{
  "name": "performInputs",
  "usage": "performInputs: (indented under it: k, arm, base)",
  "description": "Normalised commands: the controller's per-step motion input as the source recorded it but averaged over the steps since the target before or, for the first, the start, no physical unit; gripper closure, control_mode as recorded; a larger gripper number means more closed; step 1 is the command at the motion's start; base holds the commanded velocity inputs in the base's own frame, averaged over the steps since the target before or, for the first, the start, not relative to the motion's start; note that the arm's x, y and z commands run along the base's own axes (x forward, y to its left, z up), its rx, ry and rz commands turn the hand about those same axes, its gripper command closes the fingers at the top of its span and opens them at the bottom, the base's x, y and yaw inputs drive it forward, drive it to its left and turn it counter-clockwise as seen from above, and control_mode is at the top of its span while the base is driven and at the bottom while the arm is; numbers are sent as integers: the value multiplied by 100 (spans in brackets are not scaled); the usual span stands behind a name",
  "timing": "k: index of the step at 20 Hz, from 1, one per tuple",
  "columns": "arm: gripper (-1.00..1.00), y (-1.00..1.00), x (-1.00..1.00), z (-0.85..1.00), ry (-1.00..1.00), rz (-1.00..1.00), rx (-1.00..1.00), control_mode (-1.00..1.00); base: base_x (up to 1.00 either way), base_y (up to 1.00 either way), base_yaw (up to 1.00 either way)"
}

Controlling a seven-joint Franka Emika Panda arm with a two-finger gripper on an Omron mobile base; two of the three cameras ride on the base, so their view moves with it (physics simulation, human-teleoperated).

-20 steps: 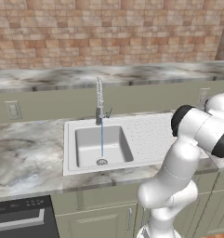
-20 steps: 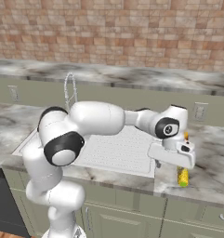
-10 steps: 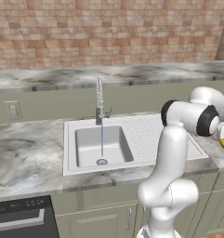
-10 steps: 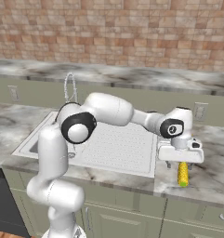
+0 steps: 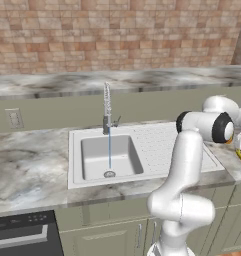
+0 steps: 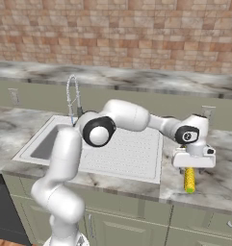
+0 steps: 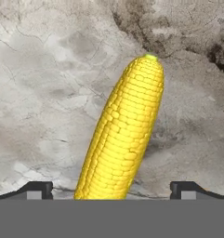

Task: Turn on the sink faucet. Then move the corn from the counter to the sink. Turn off the sink. Move the vegetable from the sink to the pot next to the stove. Finally move the pot to the rear left burner.

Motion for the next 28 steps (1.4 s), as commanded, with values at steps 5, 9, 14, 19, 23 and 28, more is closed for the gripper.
performInputs:
  k: [5, 9, 14, 19, 23, 28]
  arm:
    - [-100, -9, 2, -36, 0, 0, 6, -100]
    - [-100, 18, 0, -18, 0, 0, 3, -100]
    - [-100, 33, 0, -14, 0, 0, 1, -100]
    - [-100, 14, 0, -21, 0, 0, 0, -100]
    - [-100, 0, 0, -34, -3, 0, 0, -100]
    - [100, 6, -4, -40, -3, 0, 0, -100]
  base:
    - [0, 0, 0]
    - [0, 0, 0]
    - [0, 0, 0]
    - [0, 0, 0]
    - [0, 0, 0]
    - [0, 0, 0]
